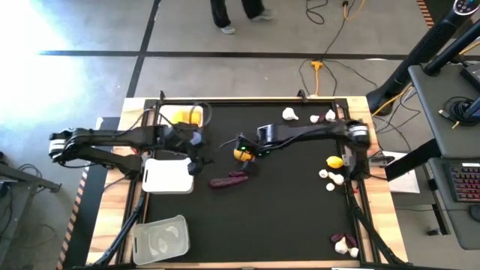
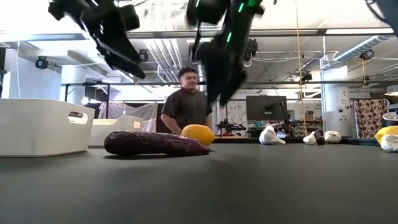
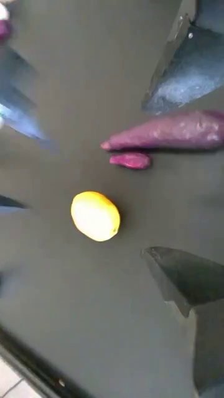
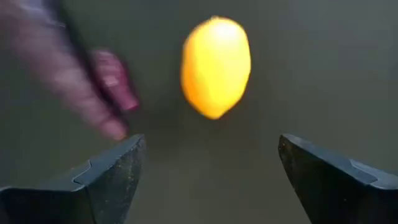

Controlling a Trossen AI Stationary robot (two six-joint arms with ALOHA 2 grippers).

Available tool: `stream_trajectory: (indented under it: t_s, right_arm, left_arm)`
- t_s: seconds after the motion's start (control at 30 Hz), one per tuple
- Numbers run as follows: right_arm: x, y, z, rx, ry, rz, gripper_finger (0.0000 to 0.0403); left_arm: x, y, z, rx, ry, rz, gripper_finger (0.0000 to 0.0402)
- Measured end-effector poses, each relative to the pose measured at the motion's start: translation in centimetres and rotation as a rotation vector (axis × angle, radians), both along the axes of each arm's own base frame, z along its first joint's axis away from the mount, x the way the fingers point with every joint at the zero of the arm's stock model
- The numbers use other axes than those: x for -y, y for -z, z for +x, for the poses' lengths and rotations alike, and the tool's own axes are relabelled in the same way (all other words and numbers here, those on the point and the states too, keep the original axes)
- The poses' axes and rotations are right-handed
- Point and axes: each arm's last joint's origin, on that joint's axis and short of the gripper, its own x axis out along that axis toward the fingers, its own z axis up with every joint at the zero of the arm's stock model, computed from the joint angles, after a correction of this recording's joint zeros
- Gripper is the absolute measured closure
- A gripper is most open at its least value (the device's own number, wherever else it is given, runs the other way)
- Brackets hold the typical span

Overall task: Sort produce into baskets
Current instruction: Put the lemon into the top white bin

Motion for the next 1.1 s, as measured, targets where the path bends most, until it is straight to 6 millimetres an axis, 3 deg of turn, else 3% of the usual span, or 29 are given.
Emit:
stream_trajectory:
  t_s: [0.3, 0.5, 0.67, 0.93, 1.1]
  right_arm:
    - [-2.8, -9.1, -5.4, 0.220, 0.082, 0.054, 0.0043]
    - [-3.9, -12.7, -8.2, 0.350, 0.173, 0.130, 0.0047]
    - [-4.9, -13.9, -9.5, 0.405, 0.195, 0.108, 0.0047]
    - [-5.6, -13.5, -9.4, 0.391, 0.184, 0.103, 0.0046]
    - [-5.7, -13.3, -9.4, 0.385, 0.182, 0.102, 0.0046]
  left_arm:
    - [-0.8, 1.9, 5.3, -0.095, 0.154, 0.118, 0.0035]
    - [-2.5, 3.8, 9.0, -0.159, 0.219, 0.126, 0.0035]
    - [-3.9, 5.2, 11.7, -0.207, 0.266, 0.174, 0.0035]
    - [-5.0, 7.5, 15.4, -0.289, 0.339, 0.183, 0.0035]
    - [-5.6, 9.3, 16.3, -0.355, 0.337, 0.155, 0.0035]
